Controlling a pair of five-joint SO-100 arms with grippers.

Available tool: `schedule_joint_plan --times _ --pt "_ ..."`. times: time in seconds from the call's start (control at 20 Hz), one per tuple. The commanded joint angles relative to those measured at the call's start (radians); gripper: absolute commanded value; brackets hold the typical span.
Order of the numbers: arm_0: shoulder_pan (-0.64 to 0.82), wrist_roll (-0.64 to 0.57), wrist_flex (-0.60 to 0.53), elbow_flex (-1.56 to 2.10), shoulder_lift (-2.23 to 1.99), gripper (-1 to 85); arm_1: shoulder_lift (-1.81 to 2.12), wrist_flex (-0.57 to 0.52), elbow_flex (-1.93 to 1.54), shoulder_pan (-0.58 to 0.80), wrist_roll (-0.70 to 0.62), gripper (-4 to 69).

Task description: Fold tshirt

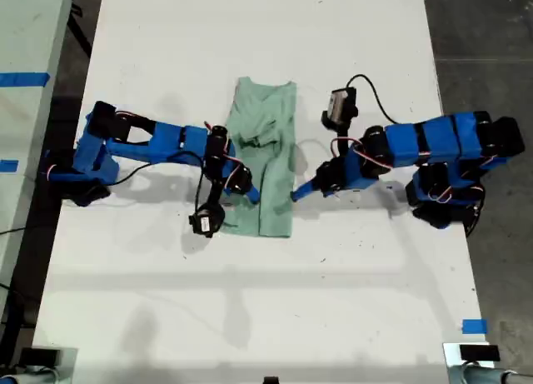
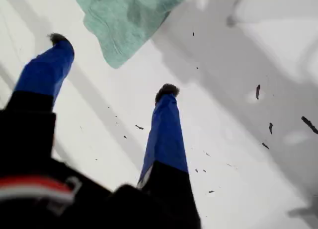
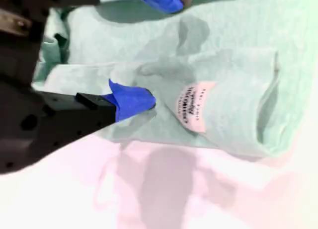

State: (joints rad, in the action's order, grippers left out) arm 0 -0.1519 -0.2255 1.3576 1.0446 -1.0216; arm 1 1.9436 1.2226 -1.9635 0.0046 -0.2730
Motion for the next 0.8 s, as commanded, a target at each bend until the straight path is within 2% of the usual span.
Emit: schedule_joint_plan --times 0.0,0.15,0.25,0.3,0.45,0.75 --pt "-0.011 0.041 0.184 0.011 -0.236 23.4 0.091 0.005 0.005 -0.002 0.012 31.3" --pt "-0.026 0.100 0.371 0.055 -0.368 23.0 0.163 0.058 -0.006 -0.015 0.025 31.2" --pt "-0.044 0.152 0.413 0.150 -0.448 23.8 0.235 0.080 -0.044 -0.029 0.044 31.2" --pt "-0.058 0.175 0.388 0.227 -0.500 25.0 0.275 0.089 -0.071 -0.037 0.057 31.2" --pt "-0.092 0.239 0.219 0.515 -0.693 26.0 0.380 0.107 -0.147 -0.057 0.094 31.4" --pt "-0.107 0.281 0.124 0.673 -0.779 25.5 0.379 0.098 -0.164 -0.077 0.120 31.4"
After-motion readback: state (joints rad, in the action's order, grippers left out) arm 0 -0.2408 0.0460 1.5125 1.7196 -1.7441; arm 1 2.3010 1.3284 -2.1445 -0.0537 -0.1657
